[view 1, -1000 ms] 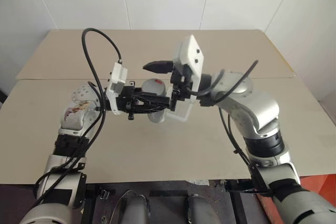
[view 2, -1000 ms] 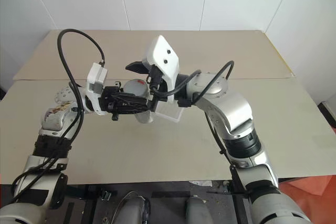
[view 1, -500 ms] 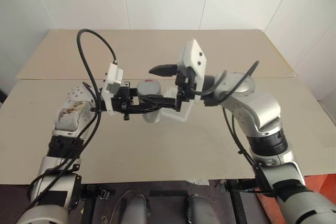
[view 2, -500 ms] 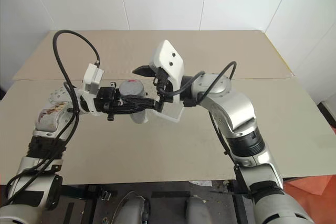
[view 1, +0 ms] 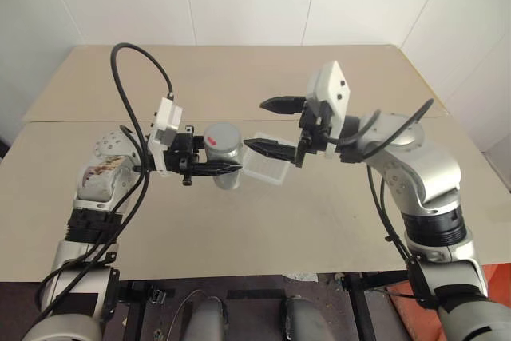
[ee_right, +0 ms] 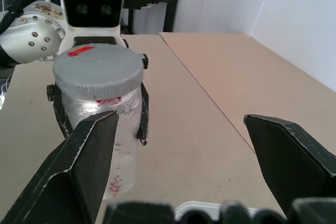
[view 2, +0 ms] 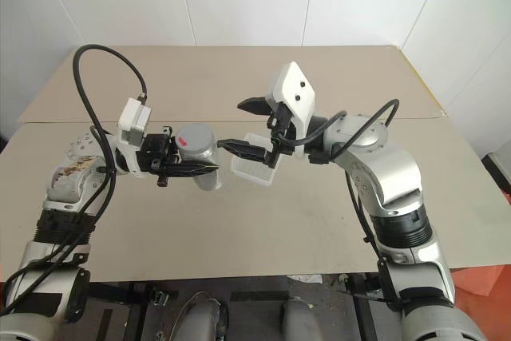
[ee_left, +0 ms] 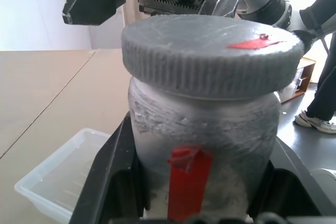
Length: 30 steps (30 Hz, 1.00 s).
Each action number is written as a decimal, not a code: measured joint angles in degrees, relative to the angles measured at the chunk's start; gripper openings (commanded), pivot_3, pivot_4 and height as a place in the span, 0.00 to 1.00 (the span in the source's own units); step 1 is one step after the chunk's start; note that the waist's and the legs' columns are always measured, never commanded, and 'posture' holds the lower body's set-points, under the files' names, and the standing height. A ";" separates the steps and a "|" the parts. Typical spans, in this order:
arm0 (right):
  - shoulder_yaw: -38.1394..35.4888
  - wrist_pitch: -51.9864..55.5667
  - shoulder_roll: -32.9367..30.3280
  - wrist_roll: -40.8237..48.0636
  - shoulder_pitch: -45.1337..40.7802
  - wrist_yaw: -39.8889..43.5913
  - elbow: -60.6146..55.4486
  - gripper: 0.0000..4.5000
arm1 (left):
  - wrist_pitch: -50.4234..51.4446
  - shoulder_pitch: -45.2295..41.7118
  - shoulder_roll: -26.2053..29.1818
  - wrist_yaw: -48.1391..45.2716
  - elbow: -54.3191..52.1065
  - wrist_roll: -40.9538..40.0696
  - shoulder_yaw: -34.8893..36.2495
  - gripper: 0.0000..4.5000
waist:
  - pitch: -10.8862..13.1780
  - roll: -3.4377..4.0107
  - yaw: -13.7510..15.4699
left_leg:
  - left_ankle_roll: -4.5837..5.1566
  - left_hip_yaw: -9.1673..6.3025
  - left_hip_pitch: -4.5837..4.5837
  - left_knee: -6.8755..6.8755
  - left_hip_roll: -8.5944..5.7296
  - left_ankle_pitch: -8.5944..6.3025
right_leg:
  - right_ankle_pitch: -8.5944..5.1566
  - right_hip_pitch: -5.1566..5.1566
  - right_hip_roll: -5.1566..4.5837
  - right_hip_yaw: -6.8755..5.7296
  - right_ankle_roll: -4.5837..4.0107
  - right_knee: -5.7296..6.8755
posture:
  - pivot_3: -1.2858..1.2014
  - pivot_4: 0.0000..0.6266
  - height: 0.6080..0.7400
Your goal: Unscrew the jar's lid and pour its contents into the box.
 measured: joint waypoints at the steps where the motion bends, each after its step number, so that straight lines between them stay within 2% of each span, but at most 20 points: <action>1: 0.00 0.00 -0.34 0.41 0.53 0.42 -0.60 0.99 | -0.01 0.00 -0.01 -0.02 0.00 0.00 0.00 0.43 | 0.00 0.00 0.05 | 0.00 0.00 0.00 0.00 0.00 0.00 | 0.00 0.01 -0.01 0.00 0.00 -0.01 | 0.52 0.24 1.00; 8: -0.07 0.51 -1.45 3.77 1.75 2.43 -4.48 0.99 | -0.46 0.00 -1.10 0.26 0.09 0.77 -0.73 0.43 | 0.00 0.00 0.10 | 0.00 0.00 0.00 0.02 0.00 0.00 | 0.00 0.02 -0.01 0.00 0.00 0.00 | 0.52 0.24 1.00; 21: 3.62 6.84 5.12 3.92 -4.28 -4.13 -2.48 0.99 | -1.66 -0.12 -2.80 0.77 0.51 2.25 -1.53 0.43 | 0.00 0.00 0.09 | 0.00 -0.01 0.00 0.01 -0.01 0.00 | 0.00 0.01 -0.01 -0.01 0.00 0.01 | 0.52 0.24 1.00; 30: 5.02 8.56 5.81 3.83 -4.76 -4.24 -1.45 0.99 | -2.21 -0.11 -2.77 0.78 0.52 2.31 -1.53 0.43 | 0.00 0.00 0.09 | 0.00 -0.01 0.00 0.01 -0.01 0.00 | 0.00 0.01 -0.01 -0.01 0.00 0.01 | 0.52 0.24 1.00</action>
